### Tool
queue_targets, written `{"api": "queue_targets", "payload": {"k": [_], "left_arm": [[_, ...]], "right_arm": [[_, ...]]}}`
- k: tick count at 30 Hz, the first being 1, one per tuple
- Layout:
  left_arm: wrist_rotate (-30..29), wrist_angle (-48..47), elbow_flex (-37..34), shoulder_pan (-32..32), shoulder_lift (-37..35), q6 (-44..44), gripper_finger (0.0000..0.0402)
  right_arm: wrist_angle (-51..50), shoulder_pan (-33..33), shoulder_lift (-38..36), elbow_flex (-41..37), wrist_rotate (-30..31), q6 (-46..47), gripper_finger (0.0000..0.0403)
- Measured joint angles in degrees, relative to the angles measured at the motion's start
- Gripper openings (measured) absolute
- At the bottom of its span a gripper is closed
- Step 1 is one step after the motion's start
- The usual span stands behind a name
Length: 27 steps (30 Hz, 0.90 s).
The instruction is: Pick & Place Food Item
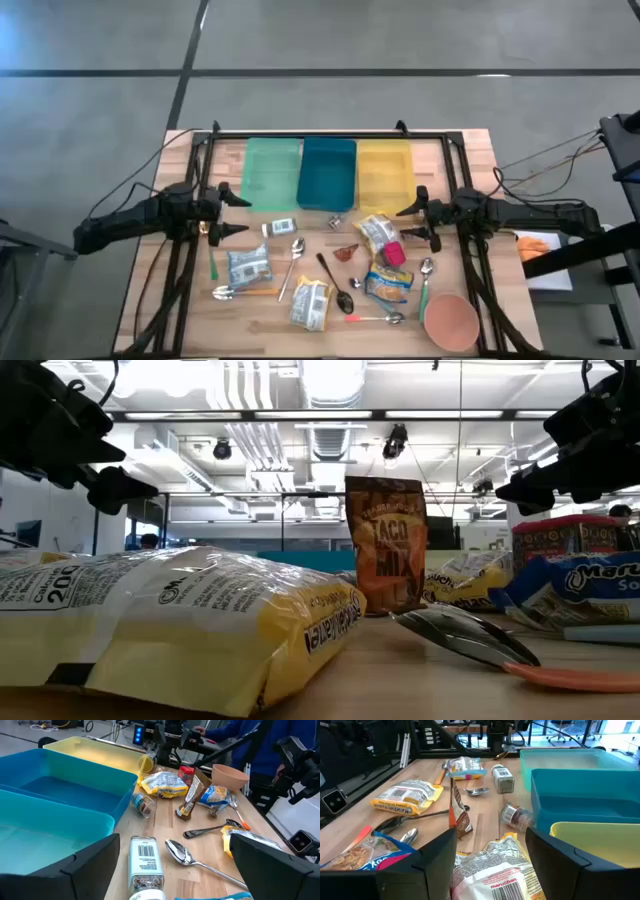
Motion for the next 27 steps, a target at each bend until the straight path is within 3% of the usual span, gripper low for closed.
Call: {"api": "queue_targets", "payload": {"k": [27], "left_arm": [[0.0, 0.0, 0.0, 0.0, 0.0, 0.0, 0.0385]], "right_arm": [[0.0, 0.0, 0.0, 0.0, 0.0, 0.1, 0.0235]]}}
